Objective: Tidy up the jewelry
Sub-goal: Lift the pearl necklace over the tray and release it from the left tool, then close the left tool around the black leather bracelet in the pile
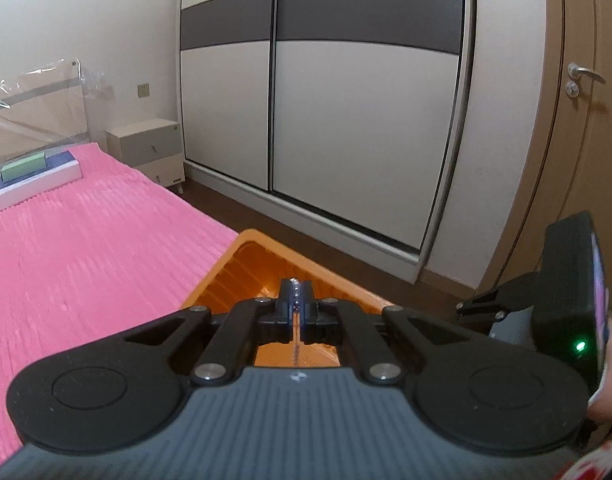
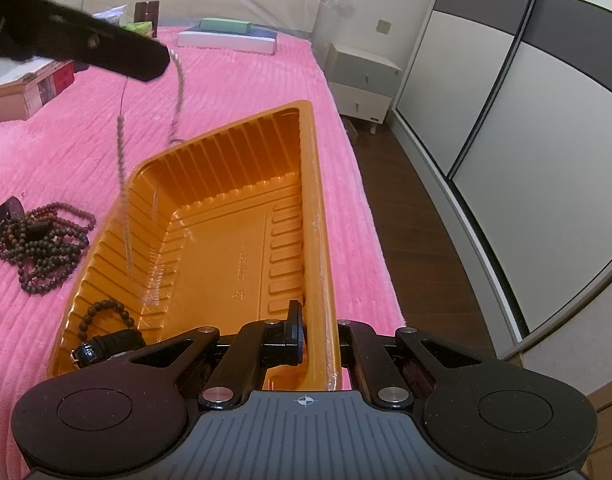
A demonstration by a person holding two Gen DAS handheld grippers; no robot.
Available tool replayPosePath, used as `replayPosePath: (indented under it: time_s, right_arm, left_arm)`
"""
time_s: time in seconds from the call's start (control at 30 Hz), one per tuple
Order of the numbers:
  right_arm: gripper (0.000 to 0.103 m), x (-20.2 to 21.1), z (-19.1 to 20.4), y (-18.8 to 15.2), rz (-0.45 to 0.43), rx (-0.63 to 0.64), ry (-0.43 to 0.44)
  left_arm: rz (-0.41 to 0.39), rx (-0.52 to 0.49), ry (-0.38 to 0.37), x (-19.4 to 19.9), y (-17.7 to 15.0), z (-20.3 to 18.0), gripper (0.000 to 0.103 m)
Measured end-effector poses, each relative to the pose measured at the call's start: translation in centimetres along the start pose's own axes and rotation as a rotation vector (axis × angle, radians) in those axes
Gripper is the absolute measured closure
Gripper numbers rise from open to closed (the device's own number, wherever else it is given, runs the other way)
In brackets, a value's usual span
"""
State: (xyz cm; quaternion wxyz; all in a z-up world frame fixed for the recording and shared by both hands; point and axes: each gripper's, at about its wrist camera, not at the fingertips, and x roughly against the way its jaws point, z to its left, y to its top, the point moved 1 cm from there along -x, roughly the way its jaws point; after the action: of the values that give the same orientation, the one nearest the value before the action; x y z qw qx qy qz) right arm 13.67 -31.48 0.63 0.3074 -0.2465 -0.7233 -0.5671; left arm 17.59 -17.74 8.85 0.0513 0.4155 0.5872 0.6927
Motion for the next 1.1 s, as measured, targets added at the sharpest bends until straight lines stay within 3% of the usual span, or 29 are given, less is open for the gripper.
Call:
replayPosePath:
  time_s: [0.3, 0.4, 0.57, 0.77, 1.1]
  right_arm:
    - [0.099, 0.0, 0.0, 0.0, 0.0, -0.001, 0.0]
    - [0.099, -0.1, 0.0, 0.0, 0.0, -0.002, 0.001]
    - [0.099, -0.1, 0.0, -0.1, 0.001, -0.007, 0.002]
    - [0.099, -0.1, 0.0, -0.1, 0.0, -0.008, 0.003]
    - [0.099, 0.0, -0.1, -0.3, 0.0, -0.015, 0.004]
  left_arm:
    - [0.076, 0.034, 0.0, -2.1, -1.6, 1.1, 0.1]
    - [0.091, 0.049, -0.001, -2.3, -1.9, 1.6, 0.09]
    - [0.091, 0.069, 0.025, -1.5, -2.6, 3.2, 0.088]
    - [0.086, 0.122, 0.137, 1.9, -5.0, 5.7, 0.081]
    - [0.127, 0.264, 0.405, 9.2, -13.2, 11.4, 0.077]
